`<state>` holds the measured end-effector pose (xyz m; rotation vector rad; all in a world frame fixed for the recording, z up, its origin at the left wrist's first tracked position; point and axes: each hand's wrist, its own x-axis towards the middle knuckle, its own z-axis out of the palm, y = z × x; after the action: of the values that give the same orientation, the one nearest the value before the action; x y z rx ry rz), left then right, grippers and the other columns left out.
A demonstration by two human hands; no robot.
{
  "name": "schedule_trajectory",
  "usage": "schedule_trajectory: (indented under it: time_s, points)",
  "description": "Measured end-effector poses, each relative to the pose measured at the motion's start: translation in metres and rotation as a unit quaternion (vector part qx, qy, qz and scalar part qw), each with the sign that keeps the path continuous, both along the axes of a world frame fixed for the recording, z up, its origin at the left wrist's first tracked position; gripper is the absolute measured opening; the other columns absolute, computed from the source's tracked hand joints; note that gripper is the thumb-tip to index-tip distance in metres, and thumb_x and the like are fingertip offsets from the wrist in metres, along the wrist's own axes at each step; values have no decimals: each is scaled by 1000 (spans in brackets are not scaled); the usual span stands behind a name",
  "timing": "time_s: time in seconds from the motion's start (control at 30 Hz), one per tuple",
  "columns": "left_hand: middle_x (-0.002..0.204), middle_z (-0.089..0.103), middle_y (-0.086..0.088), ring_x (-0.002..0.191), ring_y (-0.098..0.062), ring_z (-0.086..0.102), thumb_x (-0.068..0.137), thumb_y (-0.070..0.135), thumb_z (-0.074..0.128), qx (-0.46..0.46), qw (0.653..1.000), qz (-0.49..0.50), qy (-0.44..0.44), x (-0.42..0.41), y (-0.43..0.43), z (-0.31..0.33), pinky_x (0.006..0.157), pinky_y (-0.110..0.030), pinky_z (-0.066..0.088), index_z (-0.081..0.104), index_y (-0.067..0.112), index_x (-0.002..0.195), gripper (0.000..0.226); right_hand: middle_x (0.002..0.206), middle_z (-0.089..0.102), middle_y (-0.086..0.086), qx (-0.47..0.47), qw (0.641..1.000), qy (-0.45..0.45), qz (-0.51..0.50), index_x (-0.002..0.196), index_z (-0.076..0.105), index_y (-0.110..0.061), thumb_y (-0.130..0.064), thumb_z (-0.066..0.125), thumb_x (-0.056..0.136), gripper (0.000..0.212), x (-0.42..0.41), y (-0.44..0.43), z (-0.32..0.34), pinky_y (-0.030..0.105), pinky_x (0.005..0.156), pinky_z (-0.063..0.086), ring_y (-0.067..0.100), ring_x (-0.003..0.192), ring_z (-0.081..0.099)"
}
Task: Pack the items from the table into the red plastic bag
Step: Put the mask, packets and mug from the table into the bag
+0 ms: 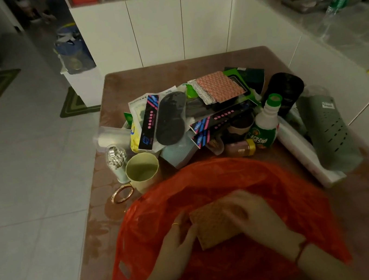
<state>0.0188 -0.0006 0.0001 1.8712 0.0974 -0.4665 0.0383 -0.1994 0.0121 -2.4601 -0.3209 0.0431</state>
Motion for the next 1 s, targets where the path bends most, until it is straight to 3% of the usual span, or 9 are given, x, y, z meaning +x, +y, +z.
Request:
schedule_trajectory:
  time_s: [0.1,0.17,0.27,0.37,0.53,0.63,0.73,0.87,1.0]
  points:
    - [128,52,14,118,2,47,93,24,47,-4,999,-3,-42,14,2,13,90,-3,36,39,22,135,43,112,55,-10,111,984,-70,-118,114,58,-26,-17,62,85,31,53,-7,41,14,89,44,3,104,52]
    - [127,55,12,114,5,53,92,24,47,-27,997,-9,-68,28,0,25,87,-3,42,41,21,135,43,120,52,-1,151,975,-65,-150,127,50,-19,-19,64,84,45,95,-11,64,26,89,48,11,109,51]
    - [119,60,16,110,4,57,92,22,46,-63,993,-9,-97,55,-6,45,94,-13,46,47,29,126,34,132,47,10,86,982,-81,-150,134,41,-10,-28,68,80,63,166,-21,81,41,104,39,23,123,43]
    - [110,65,15,102,3,62,94,24,45,-47,986,-23,-156,79,-11,62,89,-17,50,53,37,113,25,137,43,16,30,981,-45,-185,138,35,-11,-49,68,73,82,230,-29,84,47,106,36,32,127,39]
    - [114,53,29,110,14,49,79,47,50,100,949,-86,-287,101,-12,63,92,-7,40,52,41,115,36,154,15,17,-68,972,107,-196,147,1,-24,-64,68,63,115,290,-25,72,53,113,20,38,140,18]
    - [125,54,16,118,3,44,77,54,50,247,890,-177,-339,107,-10,47,101,-20,31,48,30,130,58,154,17,18,-108,968,137,-178,146,-5,-27,-66,73,47,132,303,-21,58,57,111,23,38,139,22]
    - [122,62,9,112,-9,57,73,57,50,327,852,-200,-357,108,-6,34,94,-25,37,48,28,129,63,149,22,23,-144,961,131,-195,146,-3,-27,-53,75,57,121,303,-19,53,55,109,28,42,135,25]
    - [123,62,6,113,-5,50,74,59,52,290,871,-171,-359,105,-4,34,96,-32,43,47,26,130,65,145,26,24,-125,968,81,-202,146,1,-30,-47,74,62,112,287,-19,62,56,108,28,42,132,28]
    - [129,55,6,117,0,38,74,58,53,269,881,-138,-364,98,0,41,102,-34,36,40,26,135,69,140,30,18,10,981,-30,-189,145,5,-35,-43,75,63,108,240,-16,99,54,106,30,37,130,31]
